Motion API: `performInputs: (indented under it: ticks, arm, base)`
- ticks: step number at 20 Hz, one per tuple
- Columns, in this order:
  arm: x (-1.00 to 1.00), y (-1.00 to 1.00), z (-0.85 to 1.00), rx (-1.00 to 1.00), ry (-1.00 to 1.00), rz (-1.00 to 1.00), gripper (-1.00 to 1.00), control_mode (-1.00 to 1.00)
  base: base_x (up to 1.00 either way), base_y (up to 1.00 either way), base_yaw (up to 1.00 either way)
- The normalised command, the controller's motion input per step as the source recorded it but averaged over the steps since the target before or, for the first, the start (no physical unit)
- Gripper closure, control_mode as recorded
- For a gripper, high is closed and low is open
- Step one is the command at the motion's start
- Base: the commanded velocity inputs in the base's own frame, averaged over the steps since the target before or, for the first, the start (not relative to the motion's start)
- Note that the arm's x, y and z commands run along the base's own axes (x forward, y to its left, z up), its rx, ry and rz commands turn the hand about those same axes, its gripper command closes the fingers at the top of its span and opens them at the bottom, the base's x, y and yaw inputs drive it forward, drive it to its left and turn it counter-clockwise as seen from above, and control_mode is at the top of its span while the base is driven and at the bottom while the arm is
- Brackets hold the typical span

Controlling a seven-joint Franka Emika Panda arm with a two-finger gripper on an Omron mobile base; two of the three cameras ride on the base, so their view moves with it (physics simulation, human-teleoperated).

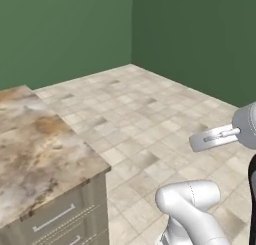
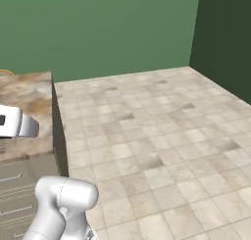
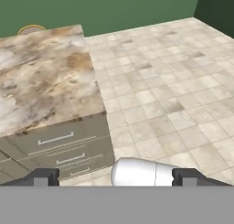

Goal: Transport the steak and tomato to the fridge. Place the steak on the rack containing meat and place the tomato on the rack containing the vegetable, ensuring meats and vegetables are on different racks.

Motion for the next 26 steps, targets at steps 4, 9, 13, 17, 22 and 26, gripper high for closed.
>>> performInputs:
  ticks: [4, 9, 13, 17, 22, 26]
  arm:
    - [0.00, 0.00, 0.00, 0.00, 0.00, 0.00, -1.00, 1.00]
    - [0.00, 0.00, 0.00, 0.00, 0.00, 0.00, -1.00, 1.00]
    - [0.00, 0.00, 0.00, 0.00, 0.00, 0.00, -1.00, 1.00]
    - [0.00, 0.00, 0.00, 0.00, 0.00, 0.00, -1.00, 1.00]
    - [0.00, 0.00, 0.00, 0.00, 0.00, 0.00, -1.00, 1.00]
    - [0.00, 0.00, 0.00, 0.00, 0.00, 0.00, -1.00, 1.00]
  base:
    - [0.95, -1.00, -0.02]
    - [1.00, -1.00, 0.16]
    - [1.00, -0.98, 0.22]
    - [1.00, -0.90, 0.27]
    - [1.00, -0.38, 0.36]
    - [1.00, -0.15, 0.45]
